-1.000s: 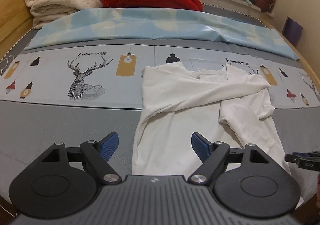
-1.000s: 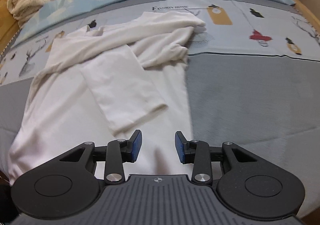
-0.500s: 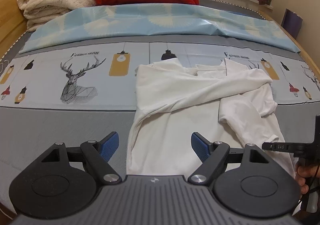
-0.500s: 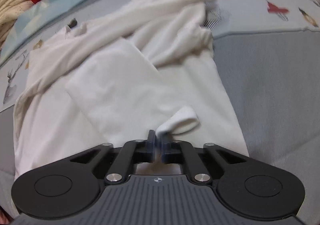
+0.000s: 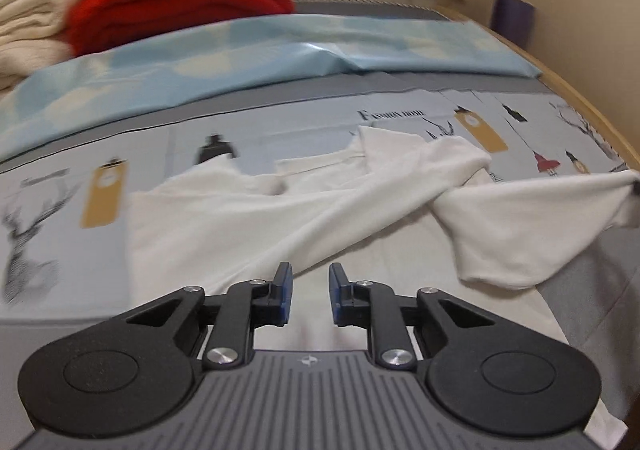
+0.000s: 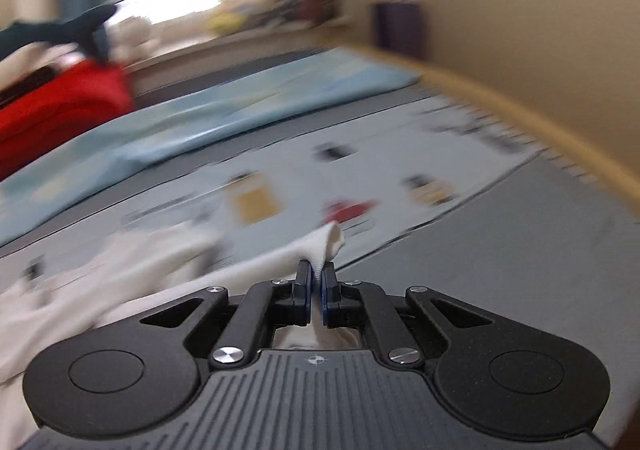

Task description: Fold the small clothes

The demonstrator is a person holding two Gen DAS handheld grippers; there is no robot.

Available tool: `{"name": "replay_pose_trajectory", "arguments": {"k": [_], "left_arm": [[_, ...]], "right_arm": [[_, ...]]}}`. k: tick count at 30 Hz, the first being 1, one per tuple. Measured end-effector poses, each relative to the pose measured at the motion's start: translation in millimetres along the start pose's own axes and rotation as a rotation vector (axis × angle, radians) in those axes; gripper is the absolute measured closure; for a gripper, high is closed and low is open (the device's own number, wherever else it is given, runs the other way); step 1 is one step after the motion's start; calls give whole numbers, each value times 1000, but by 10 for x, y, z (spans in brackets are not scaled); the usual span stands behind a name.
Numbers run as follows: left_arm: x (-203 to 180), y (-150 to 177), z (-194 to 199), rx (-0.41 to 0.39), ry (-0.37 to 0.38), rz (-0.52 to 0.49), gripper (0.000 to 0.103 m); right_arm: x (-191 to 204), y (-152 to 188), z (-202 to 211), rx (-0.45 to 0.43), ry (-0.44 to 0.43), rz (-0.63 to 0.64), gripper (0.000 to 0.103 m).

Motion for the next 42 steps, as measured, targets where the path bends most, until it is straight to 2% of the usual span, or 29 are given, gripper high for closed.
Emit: {"name": "replay_pose_trajectory", "arguments": {"k": [1, 3, 6, 12, 14, 17, 18, 20, 22, 24, 26, 27, 29, 31, 33, 34, 35, 37, 39, 40, 42], "left_arm": [[-26, -30, -126, 6, -7, -10, 73], [-61, -88, -373, 21, -21, -28, 51], [-69, -144, -669, 33, -34, -44, 38], [-79, -137, -988, 62, -11, -96, 36], [-104, -110, -1071, 67, -9, -128, 36], [-106, -84, -1148, 71, -3, -149, 36], [-101, -86, -1172, 73, 0, -150, 36], [-93, -97, -1199, 73, 6, -146, 36], [-87, -109, -1217, 76, 23, -143, 43], [-93, -130, -1229, 85, 8, -161, 81], [-40, -167, -1204, 85, 23, -139, 89], [5, -185, -1179, 81, 37, -115, 93], [84, -218, -1114, 61, 34, -94, 95], [205, -251, -1029, 38, 22, -65, 96], [353, -270, -925, 17, -3, -27, 97], [458, -272, -867, 7, -23, -3, 97], [596, -263, -798, -3, -48, 33, 97], [968, -200, -655, -9, -120, 144, 97], [1413, -68, -498, 5, -212, 287, 97], [1716, 56, -399, 22, -275, 385, 97], [2248, 328, -201, 53, -383, 559, 97]], "right_arm": [[-193, -72, -53, -20, 42, -20, 99], [-478, -162, -119, -61, 116, -23, 99], [-913, -333, -283, -132, 230, -27, 99], [-1531, -627, -554, -268, 447, -78, 99], [-1631, -733, -682, -299, 481, -99, 99], [-1633, -796, -839, -371, 536, -42, 99], [-1619, -802, -903, -373, 543, -22, 99], [-1574, -803, -1062, -305, 561, 3, 97], [-1514, -747, -1113, -276, 651, -3, 94], [-1429, -702, -1083, -278, 688, -29, 90], [-1251, -669, -1014, -276, 600, -53, 90], [-1117, -642, -970, -264, 507, -63, 90], [-812, -596, -960, -196, 289, -62, 88], [-390, -457, -965, -48, -40, -49, 87], [62, -257, -1061, 141, -301, -7, 84], [285, -118, -1085, 224, -397, 38, 84], [499, 37, -1068, 274, -446, 99, 84], [861, 336, -1020, 335, -468, 255, 84], [1107, 604, -1110, 395, -393, 424, 84], [1157, 690, -1151, 392, -341, 473, 84], [1259, 778, -1126, 343, -301, 546, 84]]}}
Point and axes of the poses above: each gripper's, at about its wrist camera, not at the fingertips, and z roughly against the way its jaws point, x to its left, y to its underside, the point moved 1 cm from there along -z, roughly the way its jaws point, and after that the axes turned 6 degrees about -z, right-handed, at the moved point
